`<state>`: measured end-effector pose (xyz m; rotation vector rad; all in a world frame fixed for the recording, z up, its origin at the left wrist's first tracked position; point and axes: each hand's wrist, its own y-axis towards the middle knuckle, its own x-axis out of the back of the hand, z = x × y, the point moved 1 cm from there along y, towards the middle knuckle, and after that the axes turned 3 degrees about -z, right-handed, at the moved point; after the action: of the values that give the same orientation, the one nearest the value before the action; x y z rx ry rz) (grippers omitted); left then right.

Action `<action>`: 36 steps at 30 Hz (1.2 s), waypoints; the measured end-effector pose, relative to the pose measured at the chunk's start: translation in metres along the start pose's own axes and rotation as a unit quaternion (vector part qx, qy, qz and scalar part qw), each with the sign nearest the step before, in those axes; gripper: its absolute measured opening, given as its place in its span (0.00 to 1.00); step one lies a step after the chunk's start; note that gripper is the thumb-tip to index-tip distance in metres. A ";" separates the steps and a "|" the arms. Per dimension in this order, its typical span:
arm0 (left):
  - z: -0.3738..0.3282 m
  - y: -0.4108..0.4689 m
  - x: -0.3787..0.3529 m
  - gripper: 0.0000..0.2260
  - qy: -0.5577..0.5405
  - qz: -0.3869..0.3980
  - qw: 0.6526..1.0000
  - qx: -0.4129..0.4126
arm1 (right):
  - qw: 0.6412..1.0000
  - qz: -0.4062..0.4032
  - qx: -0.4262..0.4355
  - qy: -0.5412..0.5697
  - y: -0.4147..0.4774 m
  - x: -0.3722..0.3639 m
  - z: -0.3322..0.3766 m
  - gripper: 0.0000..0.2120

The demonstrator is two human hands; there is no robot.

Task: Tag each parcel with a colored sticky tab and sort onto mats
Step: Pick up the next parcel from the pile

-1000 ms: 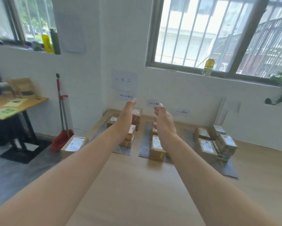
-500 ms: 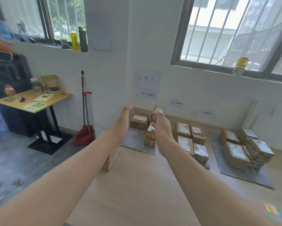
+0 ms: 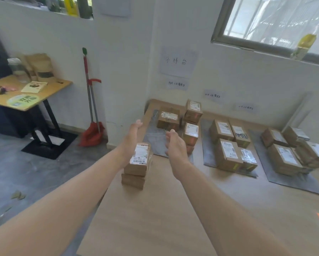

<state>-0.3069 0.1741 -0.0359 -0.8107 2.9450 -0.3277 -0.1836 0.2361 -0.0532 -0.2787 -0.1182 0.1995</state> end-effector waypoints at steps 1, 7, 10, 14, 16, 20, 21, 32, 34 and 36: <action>0.004 0.005 0.005 0.29 0.001 -0.004 1.000 0.009 | 1.000 -0.009 -0.003 -0.015 0.006 -0.006 -0.006 0.16; 0.026 0.030 0.025 0.24 -0.010 -0.013 0.999 0.049 | 0.997 0.007 -0.057 -0.054 0.031 -0.039 -0.037 0.19; 0.040 0.042 0.029 0.21 -0.013 -0.029 0.997 0.068 | 0.994 0.023 -0.085 -0.061 0.042 -0.050 -0.048 0.17; 0.067 0.063 0.035 0.18 -0.005 -0.035 0.995 0.092 | 0.990 0.043 -0.105 -0.088 0.060 -0.066 -0.073 0.13; 0.084 0.070 0.038 0.22 -0.013 -0.033 0.994 0.106 | 0.987 0.067 -0.095 -0.109 0.070 -0.073 -0.096 0.17; 0.100 0.079 0.041 0.22 -0.013 -0.021 0.991 0.131 | 0.983 0.083 -0.113 -0.118 0.073 -0.076 -0.114 0.13; 0.103 0.080 0.042 0.21 -0.009 -0.020 0.990 0.138 | 0.983 0.082 -0.120 -0.110 0.073 -0.076 -0.116 0.14; 0.085 0.090 0.024 0.22 -0.005 -0.022 0.989 0.144 | 0.994 0.003 -0.102 -0.040 0.078 -0.051 -0.092 0.17; 0.080 0.089 0.010 0.22 -0.006 -0.027 0.992 0.127 | 0.995 -0.017 -0.091 -0.034 0.075 -0.040 -0.086 0.18; 0.076 0.089 -0.003 0.22 -0.013 -0.028 0.992 0.125 | 0.996 -0.030 -0.083 -0.028 0.072 -0.023 -0.081 0.19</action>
<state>-0.3389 0.2360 -0.1300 -0.8552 2.7825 -0.6686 -0.2076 0.2783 -0.1529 -0.4350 -0.1992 0.1379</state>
